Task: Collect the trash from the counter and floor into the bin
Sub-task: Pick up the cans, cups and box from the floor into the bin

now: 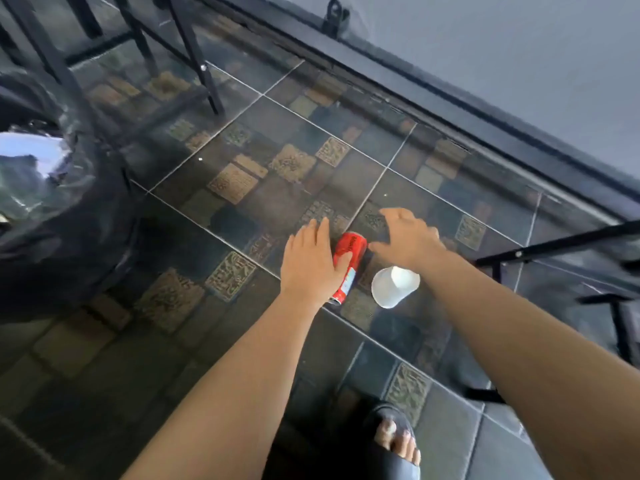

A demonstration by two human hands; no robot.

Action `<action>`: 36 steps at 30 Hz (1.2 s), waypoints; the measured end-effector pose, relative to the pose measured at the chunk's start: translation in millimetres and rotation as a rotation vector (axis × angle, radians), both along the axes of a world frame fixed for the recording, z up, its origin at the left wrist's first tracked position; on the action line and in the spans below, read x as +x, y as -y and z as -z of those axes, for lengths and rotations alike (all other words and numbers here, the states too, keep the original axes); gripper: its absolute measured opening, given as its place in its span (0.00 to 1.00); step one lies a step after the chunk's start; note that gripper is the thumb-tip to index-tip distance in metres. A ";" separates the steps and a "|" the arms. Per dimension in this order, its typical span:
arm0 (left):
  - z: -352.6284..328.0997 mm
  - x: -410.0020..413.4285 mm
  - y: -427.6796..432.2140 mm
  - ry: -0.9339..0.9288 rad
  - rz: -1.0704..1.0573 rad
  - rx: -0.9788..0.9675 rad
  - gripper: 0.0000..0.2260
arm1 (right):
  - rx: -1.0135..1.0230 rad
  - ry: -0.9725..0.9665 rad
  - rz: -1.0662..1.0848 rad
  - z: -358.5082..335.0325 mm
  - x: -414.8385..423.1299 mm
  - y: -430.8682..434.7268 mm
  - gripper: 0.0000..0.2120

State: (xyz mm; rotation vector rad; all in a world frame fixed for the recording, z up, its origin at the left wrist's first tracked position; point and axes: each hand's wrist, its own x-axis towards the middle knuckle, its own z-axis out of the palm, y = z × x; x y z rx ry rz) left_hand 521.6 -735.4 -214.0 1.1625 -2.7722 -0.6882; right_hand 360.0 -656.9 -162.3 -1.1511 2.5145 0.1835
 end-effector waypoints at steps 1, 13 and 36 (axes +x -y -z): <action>8.7 -5.0 -9.8 0.045 0.023 0.047 0.37 | 0.081 0.015 0.038 7.8 -3.5 -11.3 0.37; 41.9 -12.3 -30.1 0.083 -0.078 0.226 0.37 | 0.183 0.188 0.113 26.6 -11.2 -13.2 0.24; -139.5 123.4 109.1 -0.784 -0.592 -0.283 0.28 | -1.152 0.359 -0.001 -102.4 153.1 193.6 0.24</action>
